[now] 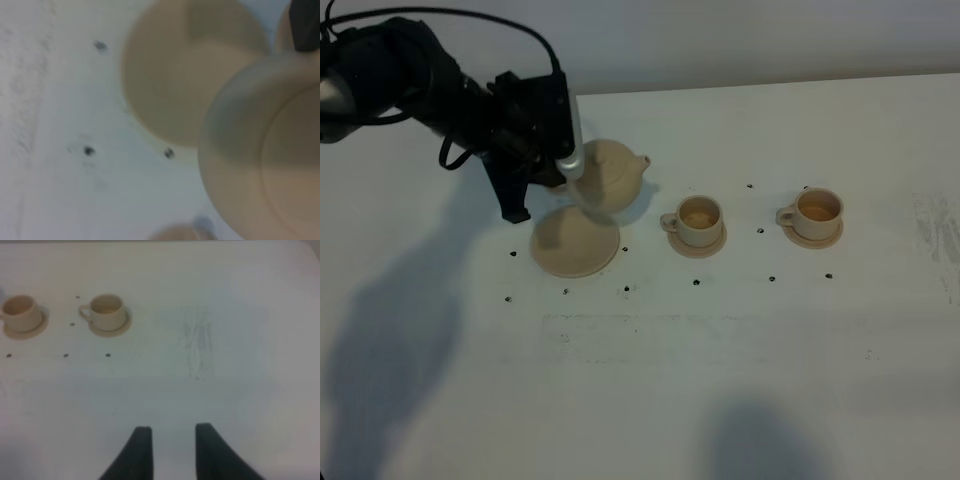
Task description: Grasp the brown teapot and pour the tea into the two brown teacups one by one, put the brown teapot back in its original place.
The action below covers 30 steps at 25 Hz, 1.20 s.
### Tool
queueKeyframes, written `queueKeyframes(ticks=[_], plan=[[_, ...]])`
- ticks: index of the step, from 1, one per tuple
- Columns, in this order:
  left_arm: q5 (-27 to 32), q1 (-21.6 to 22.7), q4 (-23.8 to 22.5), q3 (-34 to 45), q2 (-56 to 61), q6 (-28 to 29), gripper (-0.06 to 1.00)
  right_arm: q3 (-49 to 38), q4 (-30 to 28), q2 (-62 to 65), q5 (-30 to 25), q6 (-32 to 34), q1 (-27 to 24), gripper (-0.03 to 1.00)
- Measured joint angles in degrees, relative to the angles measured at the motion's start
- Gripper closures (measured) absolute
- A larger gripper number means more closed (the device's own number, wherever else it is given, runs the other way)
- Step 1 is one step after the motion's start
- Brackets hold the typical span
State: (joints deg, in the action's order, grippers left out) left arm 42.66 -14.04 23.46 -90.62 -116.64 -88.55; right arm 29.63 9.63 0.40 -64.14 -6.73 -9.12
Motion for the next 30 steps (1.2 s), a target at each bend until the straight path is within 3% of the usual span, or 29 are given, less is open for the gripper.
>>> queueKeyframes(ticks=[14, 30], plan=[[0.14, -4.01, -2.51, -9.22, -7.03, -2.64, 0.83, 0.0, 0.0, 0.0, 0.0, 0.0, 0.0, 0.74], [-4.02, -5.29, -5.12, -10.0, -8.15, -12.0, 0.83, 0.0, 0.0, 0.0, 0.05, 0.0, 0.0, 0.74]])
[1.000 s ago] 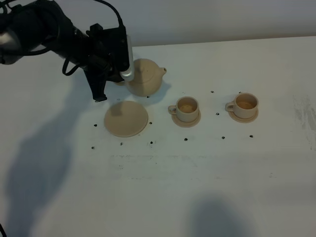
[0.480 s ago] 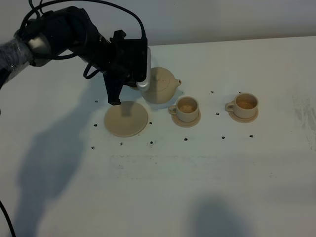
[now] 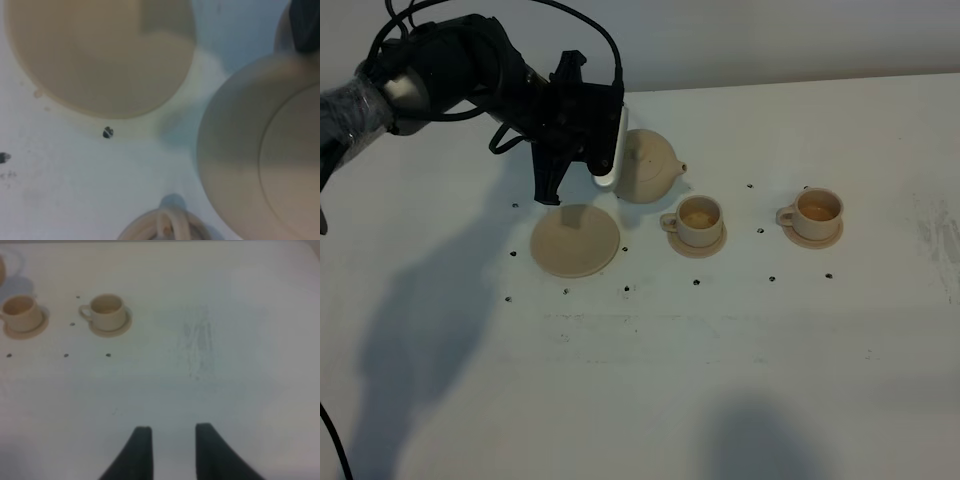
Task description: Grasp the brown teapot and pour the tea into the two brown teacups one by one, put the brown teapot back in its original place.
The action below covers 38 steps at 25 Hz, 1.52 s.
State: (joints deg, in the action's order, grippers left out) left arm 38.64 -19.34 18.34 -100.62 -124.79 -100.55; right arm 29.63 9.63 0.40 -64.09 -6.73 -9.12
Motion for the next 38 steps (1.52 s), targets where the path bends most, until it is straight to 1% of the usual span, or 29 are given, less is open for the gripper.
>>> queueKeyframes(ticks=[7, 9, 13, 26, 29, 34, 38], plan=[[-0.56, -0.74, -0.19, 0.0, 0.0, -3.83, 0.83, 0.0, 0.0, 0.0, 0.0, 0.0, 0.0, 0.74], [-0.61, -0.74, -0.84, 0.0, 0.0, -4.64, 0.83, 0.0, 0.0, 0.0, 0.0, 0.0, 0.0, 0.74], [-1.63, -0.74, -1.59, 0.0, 0.0, -5.56, 0.83, 0.0, 0.0, 0.0, 0.0, 0.0, 0.0, 0.74], [-3.68, -1.89, -1.64, 0.0, 0.0, -10.67, 0.83, 0.0, 0.0, 0.0, 0.0, 0.0, 0.0, 0.74], [-4.22, -2.28, -2.78, 0.0, 0.0, -11.33, 0.83, 0.0, 0.0, 0.0, 0.0, 0.0, 0.0, 0.74], [-5.15, -2.34, -2.77, 0.0, 0.0, -14.92, 0.83, 0.0, 0.0, 0.0, 0.0, 0.0, 0.0, 0.74], [-5.21, -2.4, -2.72, 0.0, 0.0, -16.02, 0.83, 0.0, 0.0, 0.0, 0.0, 0.0, 0.0, 0.74]])
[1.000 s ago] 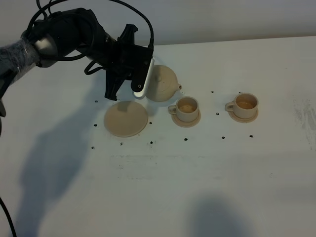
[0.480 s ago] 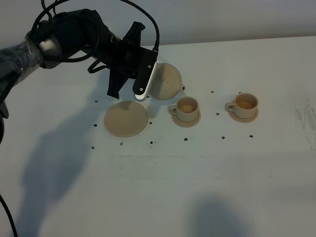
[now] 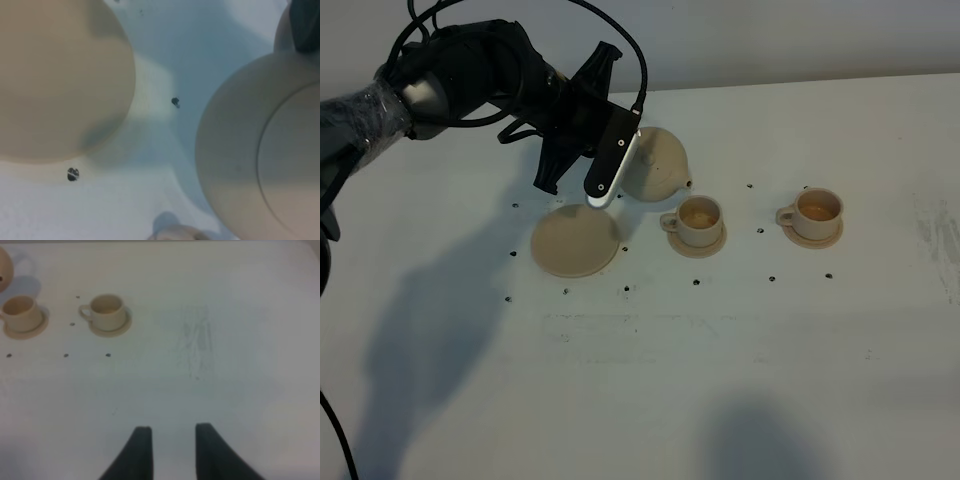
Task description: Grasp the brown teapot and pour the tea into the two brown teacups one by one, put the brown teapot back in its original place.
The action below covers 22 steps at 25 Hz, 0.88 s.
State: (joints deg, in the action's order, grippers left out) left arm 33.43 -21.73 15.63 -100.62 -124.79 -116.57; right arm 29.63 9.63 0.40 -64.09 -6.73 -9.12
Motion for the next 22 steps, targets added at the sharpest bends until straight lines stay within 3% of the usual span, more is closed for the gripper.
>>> queueKeyframes(ticks=[22], plan=[[-2.18, -1.12, -2.78, 0.0, 0.0, -1.69, 0.83, 0.0, 0.02, 0.0, 0.0, 0.0, 0.0, 0.74]])
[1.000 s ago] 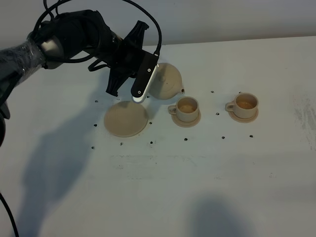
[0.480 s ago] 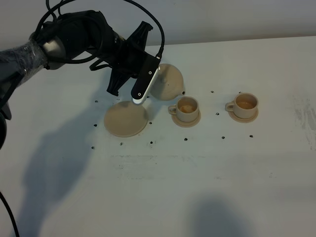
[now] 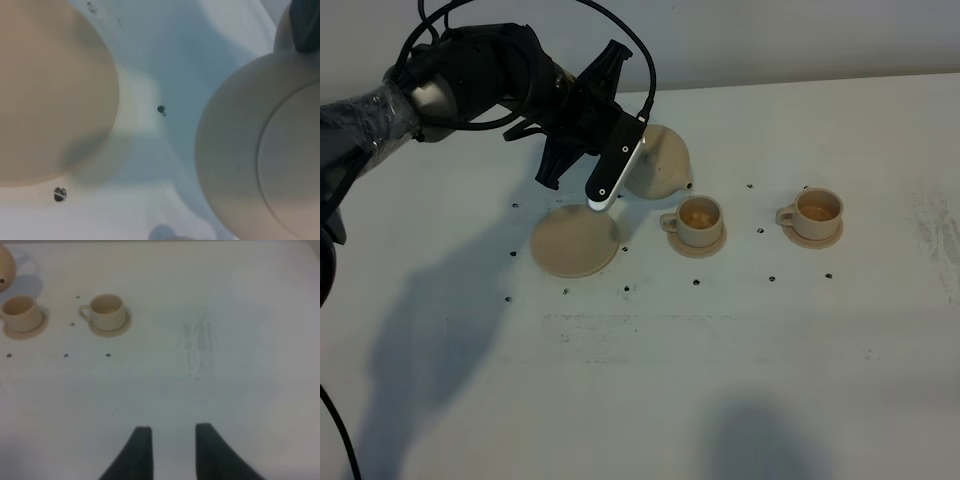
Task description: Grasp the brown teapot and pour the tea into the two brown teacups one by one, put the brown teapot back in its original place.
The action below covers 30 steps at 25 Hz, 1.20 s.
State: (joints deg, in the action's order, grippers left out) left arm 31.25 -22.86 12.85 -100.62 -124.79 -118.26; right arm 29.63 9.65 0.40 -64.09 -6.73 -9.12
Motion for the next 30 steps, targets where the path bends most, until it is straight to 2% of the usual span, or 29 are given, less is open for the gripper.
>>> queueKeyframes(ticks=[16, 22, 30], plan=[[1.7, -1.58, -0.28, 0.0, 0.0, 0.09, 0.83, 0.0, 0.0, 0.0, 0.0, -0.05, 0.0, 0.74], [2.8, -1.58, -3.1, 0.0, 0.0, 2.77, 0.83, 0.0, 0.0, 0.0, 0.0, 0.02, 0.0, 0.74], [3.08, -1.58, -3.62, 0.0, 0.0, 3.24, 0.83, 0.0, 0.0, 0.0, 0.0, 0.02, 0.0, 0.74]])
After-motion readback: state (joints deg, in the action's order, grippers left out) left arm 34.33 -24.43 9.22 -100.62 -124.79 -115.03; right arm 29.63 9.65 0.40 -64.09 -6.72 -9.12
